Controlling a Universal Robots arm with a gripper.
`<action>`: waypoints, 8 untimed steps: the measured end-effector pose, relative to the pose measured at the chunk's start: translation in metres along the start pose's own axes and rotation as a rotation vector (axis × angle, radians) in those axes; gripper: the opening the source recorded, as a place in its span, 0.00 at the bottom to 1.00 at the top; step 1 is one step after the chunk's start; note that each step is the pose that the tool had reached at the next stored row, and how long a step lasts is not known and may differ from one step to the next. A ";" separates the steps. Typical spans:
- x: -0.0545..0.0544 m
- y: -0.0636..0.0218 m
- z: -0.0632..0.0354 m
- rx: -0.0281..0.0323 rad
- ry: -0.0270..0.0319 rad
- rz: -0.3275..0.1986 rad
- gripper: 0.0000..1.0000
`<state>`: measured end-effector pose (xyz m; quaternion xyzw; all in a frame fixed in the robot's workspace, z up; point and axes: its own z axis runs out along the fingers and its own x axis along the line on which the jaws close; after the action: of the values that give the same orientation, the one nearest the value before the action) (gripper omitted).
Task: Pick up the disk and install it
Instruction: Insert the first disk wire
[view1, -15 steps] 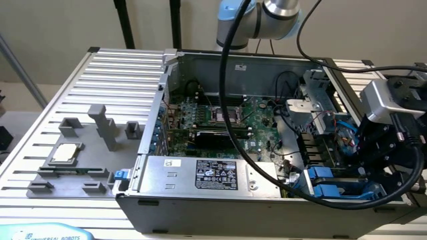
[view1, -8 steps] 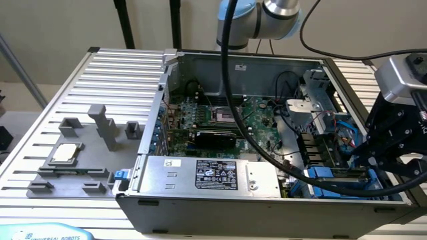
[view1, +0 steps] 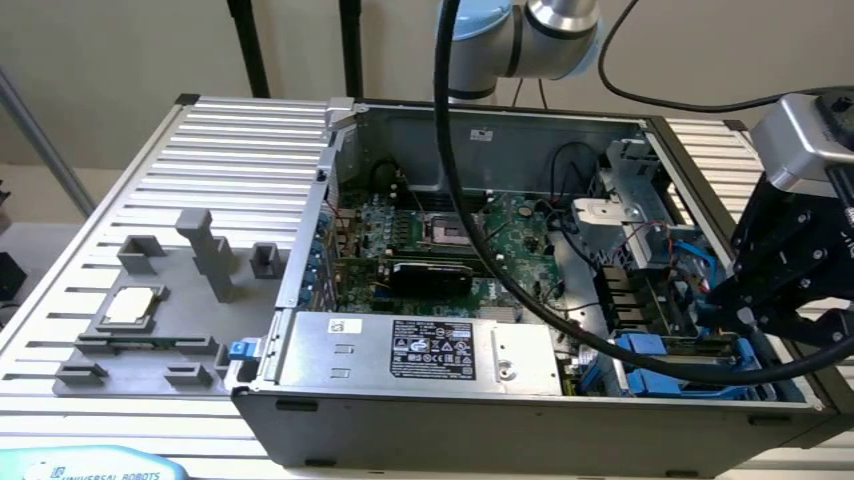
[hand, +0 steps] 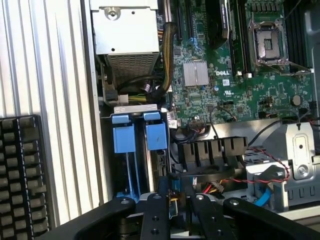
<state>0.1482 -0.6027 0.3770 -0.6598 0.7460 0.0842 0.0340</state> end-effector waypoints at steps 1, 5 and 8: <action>0.000 0.0024 0.0002 0.0000 -0.0001 0.000 0.24; 0.002 0.0123 0.0009 0.0006 -0.0001 -0.002 0.24; 0.001 0.0141 0.0014 0.0020 -0.0003 -0.002 0.24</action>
<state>0.1340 -0.6023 0.3765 -0.6605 0.7454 0.0835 0.0349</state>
